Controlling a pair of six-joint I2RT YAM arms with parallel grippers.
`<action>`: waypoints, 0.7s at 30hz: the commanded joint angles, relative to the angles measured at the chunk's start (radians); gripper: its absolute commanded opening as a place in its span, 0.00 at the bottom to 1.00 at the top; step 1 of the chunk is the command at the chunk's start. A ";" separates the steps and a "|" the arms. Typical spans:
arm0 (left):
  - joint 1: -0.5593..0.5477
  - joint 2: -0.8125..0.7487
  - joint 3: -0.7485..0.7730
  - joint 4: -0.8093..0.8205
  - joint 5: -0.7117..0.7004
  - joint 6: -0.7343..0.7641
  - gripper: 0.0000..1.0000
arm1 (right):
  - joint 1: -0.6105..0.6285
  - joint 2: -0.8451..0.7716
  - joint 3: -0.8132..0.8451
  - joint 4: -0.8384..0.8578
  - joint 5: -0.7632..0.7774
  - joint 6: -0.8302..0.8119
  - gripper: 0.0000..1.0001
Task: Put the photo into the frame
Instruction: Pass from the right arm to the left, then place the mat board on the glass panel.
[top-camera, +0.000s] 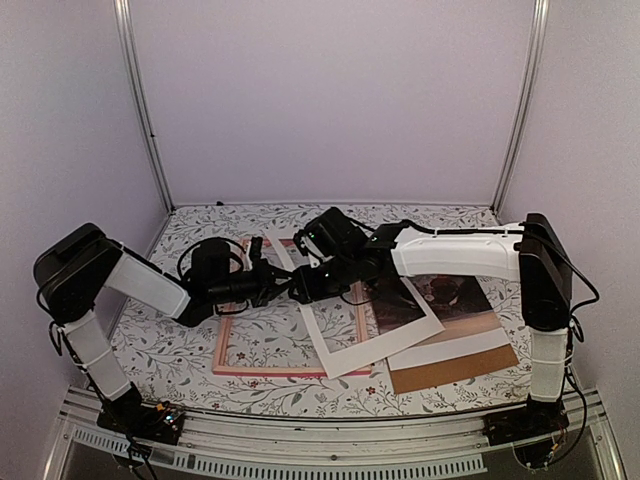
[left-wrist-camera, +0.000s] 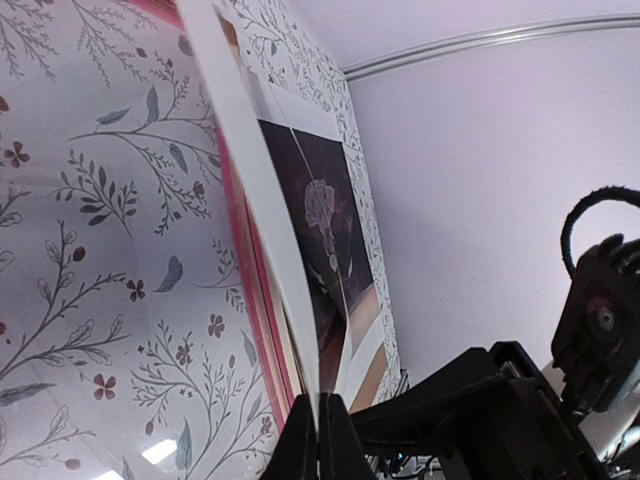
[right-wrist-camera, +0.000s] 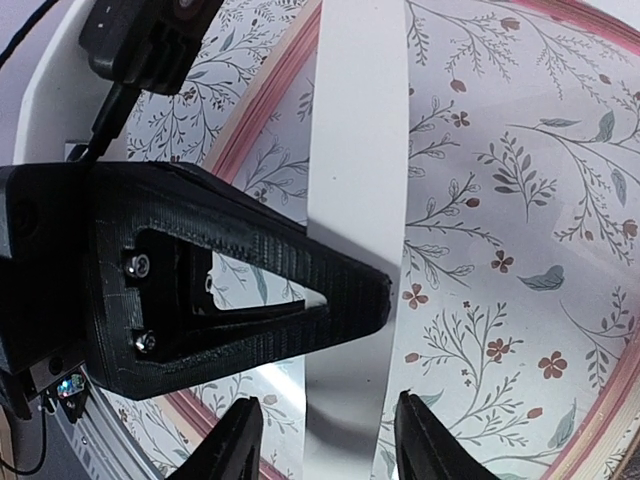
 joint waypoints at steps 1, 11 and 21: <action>0.006 -0.045 0.028 -0.056 0.029 0.065 0.00 | 0.006 -0.020 -0.006 -0.016 0.019 0.000 0.52; 0.076 -0.283 0.179 -0.672 0.144 0.366 0.00 | -0.052 -0.196 -0.118 -0.082 0.145 -0.032 0.60; 0.227 -0.317 0.279 -1.081 0.281 0.587 0.00 | -0.118 -0.292 -0.200 -0.097 0.186 -0.048 0.61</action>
